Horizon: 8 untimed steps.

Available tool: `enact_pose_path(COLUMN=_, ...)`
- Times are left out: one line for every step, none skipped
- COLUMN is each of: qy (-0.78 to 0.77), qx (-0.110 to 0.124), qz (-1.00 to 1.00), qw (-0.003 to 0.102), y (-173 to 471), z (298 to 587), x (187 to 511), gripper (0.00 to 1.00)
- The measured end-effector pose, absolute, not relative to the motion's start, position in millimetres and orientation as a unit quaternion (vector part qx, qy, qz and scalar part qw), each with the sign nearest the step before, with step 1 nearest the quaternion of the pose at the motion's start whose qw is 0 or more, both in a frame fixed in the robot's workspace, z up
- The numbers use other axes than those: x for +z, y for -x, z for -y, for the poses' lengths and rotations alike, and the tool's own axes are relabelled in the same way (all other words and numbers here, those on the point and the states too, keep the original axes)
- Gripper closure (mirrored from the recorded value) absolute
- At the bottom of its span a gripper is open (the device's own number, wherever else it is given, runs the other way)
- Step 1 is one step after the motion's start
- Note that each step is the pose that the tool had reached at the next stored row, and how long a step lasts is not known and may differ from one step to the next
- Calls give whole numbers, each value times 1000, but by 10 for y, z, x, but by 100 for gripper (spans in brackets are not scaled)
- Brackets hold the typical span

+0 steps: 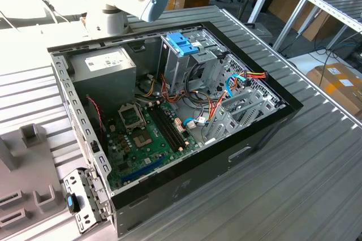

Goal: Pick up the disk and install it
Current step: 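Pick up the disk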

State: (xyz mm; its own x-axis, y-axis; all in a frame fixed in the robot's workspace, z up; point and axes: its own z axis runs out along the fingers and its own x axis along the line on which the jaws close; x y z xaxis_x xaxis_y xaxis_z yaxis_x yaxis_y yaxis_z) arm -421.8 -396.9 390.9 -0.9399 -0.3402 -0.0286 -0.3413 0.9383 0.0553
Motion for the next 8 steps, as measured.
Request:
enact_pose_path(qy=174, qx=30, qz=-984, qw=9, y=4218, z=3969, x=3908, gripper=89)
enact_pose_path(qy=175, qx=30, qz=-984, qw=9, y=4218, z=3970, x=3908, gripper=89)
enact_pose_path(qy=176, qx=30, qz=-984, qw=9, y=4218, z=3970, x=3908, gripper=89)
enact_pose_path(qy=176, qx=30, qz=-984, qw=9, y=4218, z=3970, x=3909, gripper=89)
enact_pose_path(qy=177, qx=30, qz=-984, qw=9, y=4218, z=3970, x=3909, gripper=89)
enact_pose_path(qy=178, qx=30, qz=-984, qw=9, y=4218, z=3969, x=3908, gripper=89)
enact_pose_path(qy=179, qx=30, qz=-983, qw=9, y=4218, z=3969, x=3908, gripper=89)
enact_pose_path(qy=179, qx=30, qz=-983, qw=9, y=4218, z=3970, x=3908, gripper=89)
